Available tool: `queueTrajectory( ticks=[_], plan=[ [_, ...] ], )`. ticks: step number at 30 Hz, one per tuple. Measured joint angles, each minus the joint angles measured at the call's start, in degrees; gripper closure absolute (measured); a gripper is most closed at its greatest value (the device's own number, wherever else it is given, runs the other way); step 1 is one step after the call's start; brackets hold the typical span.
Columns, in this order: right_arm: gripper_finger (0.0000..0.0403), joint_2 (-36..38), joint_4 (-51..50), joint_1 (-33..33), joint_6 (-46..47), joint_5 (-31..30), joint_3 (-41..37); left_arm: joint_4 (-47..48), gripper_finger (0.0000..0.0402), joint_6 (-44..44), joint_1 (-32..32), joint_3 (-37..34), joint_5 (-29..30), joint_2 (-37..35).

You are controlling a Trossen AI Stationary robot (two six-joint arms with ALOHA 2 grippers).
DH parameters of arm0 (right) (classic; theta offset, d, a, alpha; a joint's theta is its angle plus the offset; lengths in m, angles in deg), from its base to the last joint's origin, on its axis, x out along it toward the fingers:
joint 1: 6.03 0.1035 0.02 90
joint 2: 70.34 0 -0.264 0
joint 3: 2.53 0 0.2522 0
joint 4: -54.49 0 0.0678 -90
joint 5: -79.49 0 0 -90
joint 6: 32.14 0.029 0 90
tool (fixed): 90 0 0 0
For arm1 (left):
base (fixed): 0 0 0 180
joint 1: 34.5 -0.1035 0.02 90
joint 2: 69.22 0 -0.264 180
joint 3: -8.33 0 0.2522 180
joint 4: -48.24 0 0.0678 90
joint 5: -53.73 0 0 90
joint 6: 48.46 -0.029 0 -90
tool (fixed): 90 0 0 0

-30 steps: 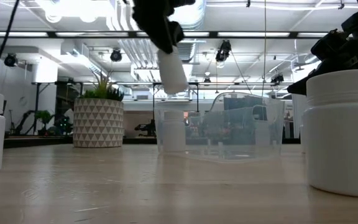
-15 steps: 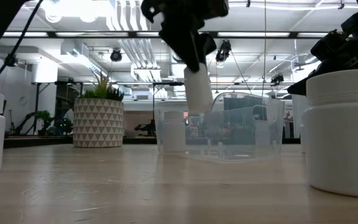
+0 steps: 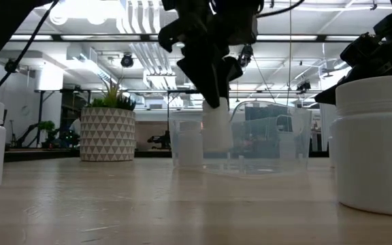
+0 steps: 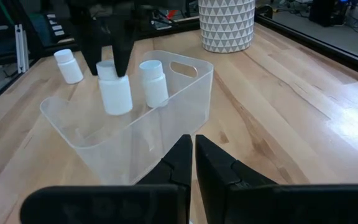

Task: Pick and place pill bottles into a basket
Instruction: Put the white medicine bottle in the transparent bin

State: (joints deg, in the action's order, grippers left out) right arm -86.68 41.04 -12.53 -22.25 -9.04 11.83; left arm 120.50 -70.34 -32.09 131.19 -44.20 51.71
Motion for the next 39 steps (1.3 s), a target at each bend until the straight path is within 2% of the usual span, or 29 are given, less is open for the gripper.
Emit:
queueTrajectory(
  ticks=[11,37,39],
  plan=[
    [0.039,-0.3,0.0,0.0,0.0,0.0,0.0,-4.6,0.0262,-1.0,0.0,-4.5,1.5,-0.1],
    [0.039,-0.7,0.0,0.0,0.0,-0.1,0.0,-6.6,0.0261,0.6,0.0,-7.3,1.4,-0.1],
    [0.039,-0.7,0.0,0.0,0.0,-0.1,0.0,-6.6,0.0242,0.6,0.0,-7.3,1.4,-0.1]
  ],
)
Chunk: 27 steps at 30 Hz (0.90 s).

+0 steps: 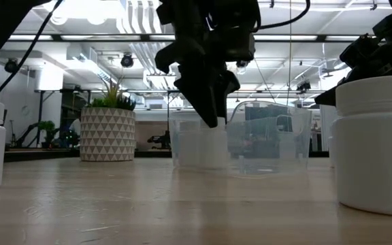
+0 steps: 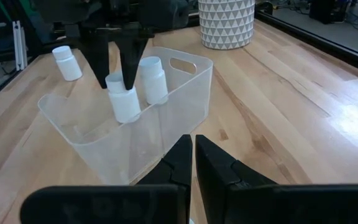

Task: Pick and place pill bottles into a basket
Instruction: Put the white medicine bottle in the transparent bin

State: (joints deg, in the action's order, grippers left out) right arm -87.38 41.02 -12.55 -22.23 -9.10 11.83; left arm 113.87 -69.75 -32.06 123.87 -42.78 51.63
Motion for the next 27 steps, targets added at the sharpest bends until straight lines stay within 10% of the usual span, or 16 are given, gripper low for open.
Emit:
queueTrajectory(
  ticks=[7,27],
  plan=[
    [0.039,0.0,0.0,0.0,0.0,0.0,0.0,0.0,0.0161,0.2,0.1,-0.3,0.4,0.4],
    [0.039,0.0,0.0,0.0,-0.7,0.0,0.0,4.9,0.0153,-0.1,0.2,5.1,0.9,-3.1]
  ],
)
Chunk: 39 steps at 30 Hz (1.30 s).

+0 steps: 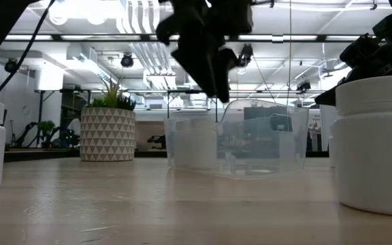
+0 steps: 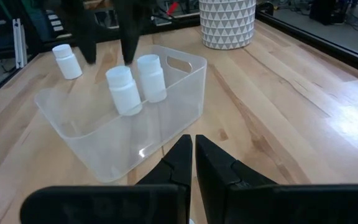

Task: Pick and place pill bottles into a basket
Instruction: Put the white medicine bottle in the transparent bin

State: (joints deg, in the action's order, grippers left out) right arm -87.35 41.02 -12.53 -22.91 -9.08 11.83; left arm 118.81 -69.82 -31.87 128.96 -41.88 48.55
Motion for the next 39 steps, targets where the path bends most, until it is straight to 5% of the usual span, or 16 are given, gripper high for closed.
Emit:
queueTrajectory(
  ticks=[17,28,39],
  plan=[
    [0.039,-0.8,0.1,0.0,-0.3,0.1,0.0,9.3,0.0153,7.6,2.0,-0.4,5.1,-14.3],
    [0.039,-0.6,3.7,0.0,-2.3,0.9,0.0,7.3,0.0153,13.5,6.0,-3.1,8.8,-26.3],
    [0.039,-0.6,5.1,0.0,-2.9,3.2,0.0,-5.8,0.0153,17.8,10.3,-18.6,10.7,-40.5]
  ],
)
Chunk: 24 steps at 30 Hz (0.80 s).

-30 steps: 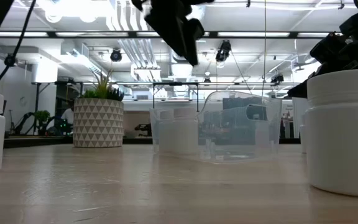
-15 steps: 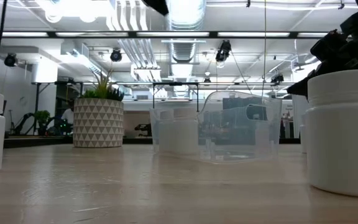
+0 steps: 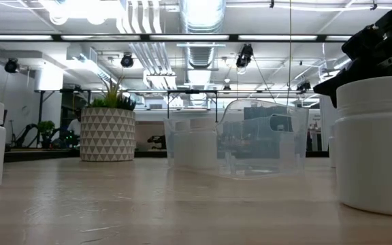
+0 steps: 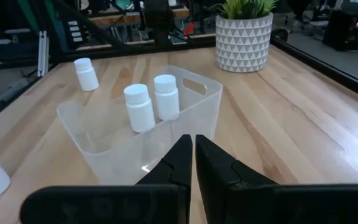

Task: Pick and place pill bottles into a basket
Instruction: Put the white medicine bottle in the transparent bin

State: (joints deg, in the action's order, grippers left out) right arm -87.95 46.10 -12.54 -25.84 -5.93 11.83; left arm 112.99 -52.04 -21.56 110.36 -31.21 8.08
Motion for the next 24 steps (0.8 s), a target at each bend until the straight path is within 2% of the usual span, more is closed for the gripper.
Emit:
queueTrajectory(
  ticks=[12,24],
  plan=[
    [0.039,-0.1,2.0,0.0,0.9,0.1,0.0,-12.1,0.0153,4.8,3.3,-20.9,-0.5,-13.3],
    [0.039,-0.1,2.6,0.0,1.2,0.1,0.0,-17.1,0.0153,9.9,4.1,-33.5,-12.5,-20.6]
  ],
)
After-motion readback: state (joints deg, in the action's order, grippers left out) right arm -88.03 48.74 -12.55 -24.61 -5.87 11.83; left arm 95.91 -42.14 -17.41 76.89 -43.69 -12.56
